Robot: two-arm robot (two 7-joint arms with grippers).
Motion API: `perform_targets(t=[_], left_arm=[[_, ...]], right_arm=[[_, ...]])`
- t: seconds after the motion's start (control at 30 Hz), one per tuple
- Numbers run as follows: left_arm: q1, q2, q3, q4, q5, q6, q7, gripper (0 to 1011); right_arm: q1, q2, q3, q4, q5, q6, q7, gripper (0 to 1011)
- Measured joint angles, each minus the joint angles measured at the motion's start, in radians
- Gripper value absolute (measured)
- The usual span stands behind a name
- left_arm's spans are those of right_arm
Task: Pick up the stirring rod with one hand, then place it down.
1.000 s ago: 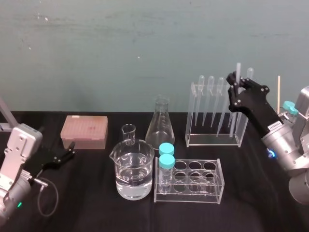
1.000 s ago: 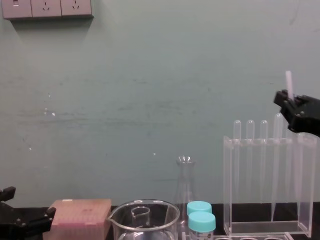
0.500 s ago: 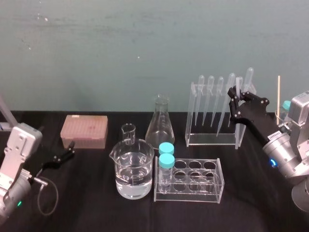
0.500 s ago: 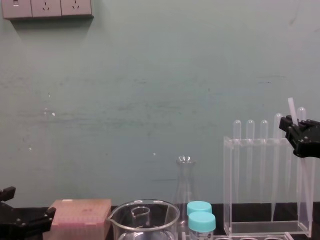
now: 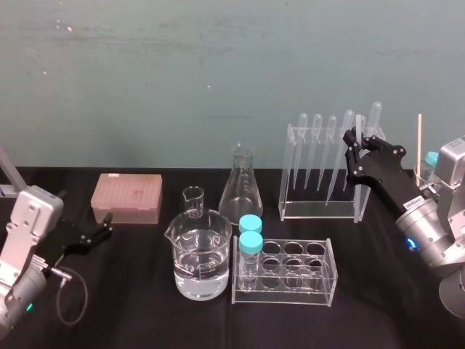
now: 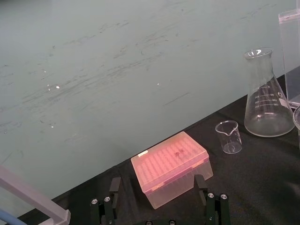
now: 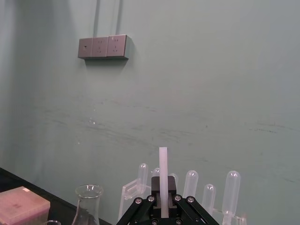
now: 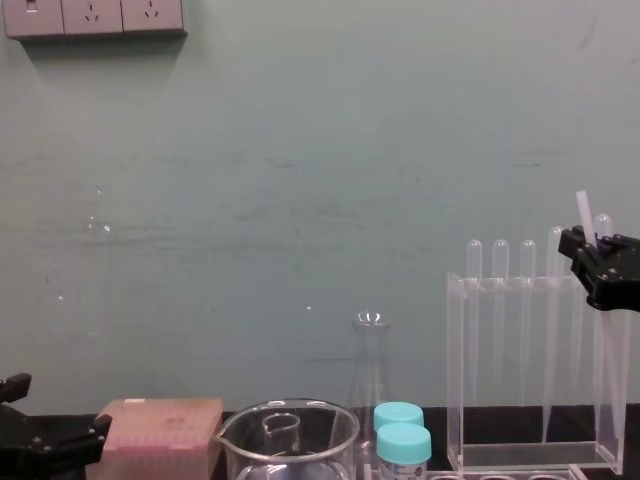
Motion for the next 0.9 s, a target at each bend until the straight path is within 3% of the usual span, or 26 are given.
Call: perform_targets(t=[0.9], left_arm=[[0.000, 0.000, 0.000, 0.000, 0.000, 0.000, 0.000, 1000]], right_arm=[[0.001, 0.000, 0.000, -0.001, 0.003, -0.002, 0.002, 69]])
